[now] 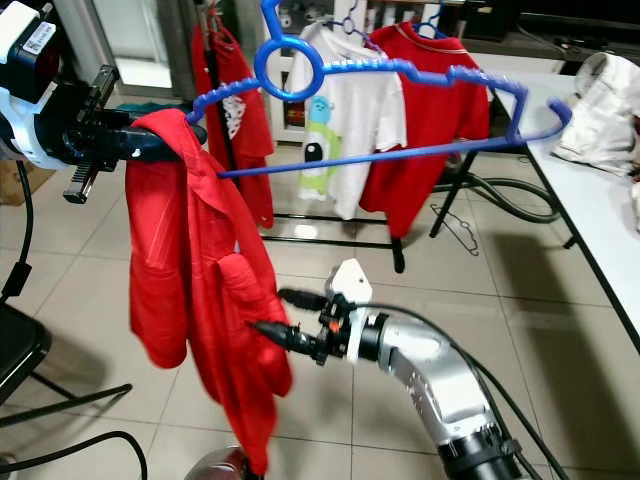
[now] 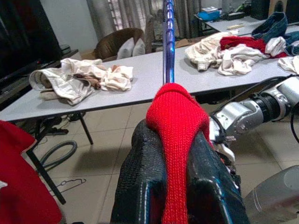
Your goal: Hang hanger
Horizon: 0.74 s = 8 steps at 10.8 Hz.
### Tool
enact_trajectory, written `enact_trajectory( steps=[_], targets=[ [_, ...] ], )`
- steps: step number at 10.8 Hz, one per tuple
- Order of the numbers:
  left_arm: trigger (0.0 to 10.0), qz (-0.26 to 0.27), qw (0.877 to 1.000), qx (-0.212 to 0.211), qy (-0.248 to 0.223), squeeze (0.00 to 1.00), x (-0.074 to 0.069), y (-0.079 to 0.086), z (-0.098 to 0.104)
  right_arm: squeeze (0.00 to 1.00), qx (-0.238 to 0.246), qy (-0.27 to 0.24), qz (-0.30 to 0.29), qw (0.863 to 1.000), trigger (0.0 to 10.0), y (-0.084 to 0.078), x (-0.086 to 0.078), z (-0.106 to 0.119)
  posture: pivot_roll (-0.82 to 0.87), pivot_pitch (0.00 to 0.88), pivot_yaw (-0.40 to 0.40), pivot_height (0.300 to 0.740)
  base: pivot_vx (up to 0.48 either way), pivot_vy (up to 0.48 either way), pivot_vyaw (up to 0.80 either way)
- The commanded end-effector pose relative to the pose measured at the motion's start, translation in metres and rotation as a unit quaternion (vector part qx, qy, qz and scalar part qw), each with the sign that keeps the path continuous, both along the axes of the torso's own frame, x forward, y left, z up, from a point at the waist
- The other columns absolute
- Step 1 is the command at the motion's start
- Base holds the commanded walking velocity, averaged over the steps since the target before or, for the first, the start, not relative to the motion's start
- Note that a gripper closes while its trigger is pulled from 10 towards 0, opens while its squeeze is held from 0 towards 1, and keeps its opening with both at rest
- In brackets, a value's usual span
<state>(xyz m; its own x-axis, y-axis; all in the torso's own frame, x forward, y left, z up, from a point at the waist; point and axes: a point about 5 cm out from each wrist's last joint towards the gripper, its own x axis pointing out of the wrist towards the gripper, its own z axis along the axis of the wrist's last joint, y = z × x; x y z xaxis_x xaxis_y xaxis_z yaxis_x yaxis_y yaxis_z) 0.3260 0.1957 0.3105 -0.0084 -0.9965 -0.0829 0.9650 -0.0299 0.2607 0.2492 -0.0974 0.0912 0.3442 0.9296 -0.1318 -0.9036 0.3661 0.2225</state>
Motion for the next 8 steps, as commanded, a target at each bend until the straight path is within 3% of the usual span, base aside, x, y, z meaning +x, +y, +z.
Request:
enact_trajectory(
  steps=[1, 8],
  targets=[
    [0.0, 0.000, 1.000, -0.012, -0.029, 0.00, -0.0005, 0.0013, 0.0141, 0.00, -0.009, -0.003, 0.004, 1.000, 0.0, -0.0010, -0.0018, -0.0019, 0.14, 0.000, 0.024, 0.740, 0.000, 0.000, 0.00],
    [0.0, 0.011, 0.999, -0.023, -0.036, 0.00, 0.0016, 0.0048, 0.0191, 0.00, -0.004, 0.008, -0.029, 1.000, 0.0, 0.0009, 0.0003, -0.0061, 0.14, 0.000, 0.028, 0.740, 0.000, 0.000, 0.00]
  ],
)
